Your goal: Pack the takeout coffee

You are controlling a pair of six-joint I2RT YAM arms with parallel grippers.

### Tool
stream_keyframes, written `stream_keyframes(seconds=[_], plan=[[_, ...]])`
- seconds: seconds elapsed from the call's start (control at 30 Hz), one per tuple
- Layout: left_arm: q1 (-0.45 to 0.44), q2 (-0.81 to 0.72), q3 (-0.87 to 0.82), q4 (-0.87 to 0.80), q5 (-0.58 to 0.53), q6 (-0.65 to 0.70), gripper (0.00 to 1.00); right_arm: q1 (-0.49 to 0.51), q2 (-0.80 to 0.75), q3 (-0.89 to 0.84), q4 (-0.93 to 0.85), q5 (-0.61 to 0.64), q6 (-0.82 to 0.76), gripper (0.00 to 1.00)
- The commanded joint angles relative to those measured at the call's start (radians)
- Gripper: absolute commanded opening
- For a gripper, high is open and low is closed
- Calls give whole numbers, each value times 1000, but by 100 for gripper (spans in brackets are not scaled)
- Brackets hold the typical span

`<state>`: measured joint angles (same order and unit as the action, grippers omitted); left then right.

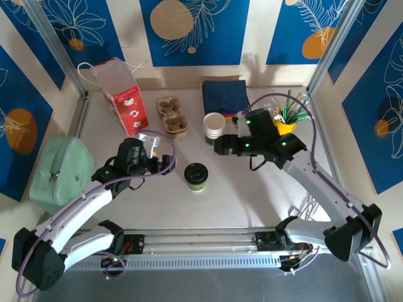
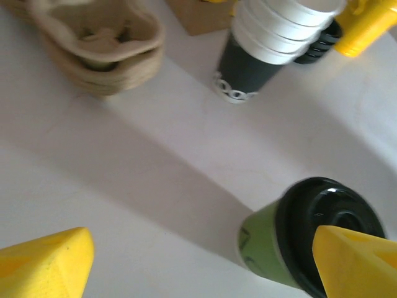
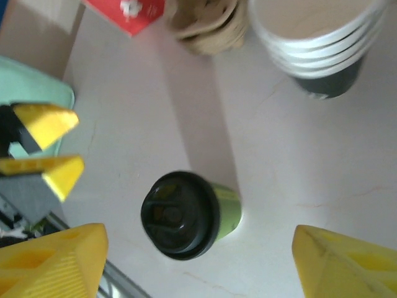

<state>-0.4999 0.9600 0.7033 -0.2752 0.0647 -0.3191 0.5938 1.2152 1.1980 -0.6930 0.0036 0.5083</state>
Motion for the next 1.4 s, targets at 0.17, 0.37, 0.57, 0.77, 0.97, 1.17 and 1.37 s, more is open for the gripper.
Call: stream_keyframes(seconds=[0.17, 0.37, 0.57, 0.77, 0.97, 1.17, 1.37], plan=[[48, -131, -51, -83, -241, -69, 92, 225, 147, 86, -59, 202, 25, 88], [58, -196, -75, -98, -259, -69, 92, 320, 259, 138, -99, 249, 25, 89], [61, -201, -79, -94, -243, -61, 93, 362, 349, 183, -146, 256, 15, 90], [63, -201, -86, -81, -225, -63, 93, 380, 412, 229, -190, 305, 18, 88], [65, -205, -89, -79, -220, -64, 93, 393, 444, 249, -212, 345, 23, 87], [66, -205, -94, -69, -217, -64, 93, 393, 459, 250, -211, 336, 23, 82], [70, -193, -98, -61, -207, -69, 94, 393, 481, 252, -209, 323, 30, 82]])
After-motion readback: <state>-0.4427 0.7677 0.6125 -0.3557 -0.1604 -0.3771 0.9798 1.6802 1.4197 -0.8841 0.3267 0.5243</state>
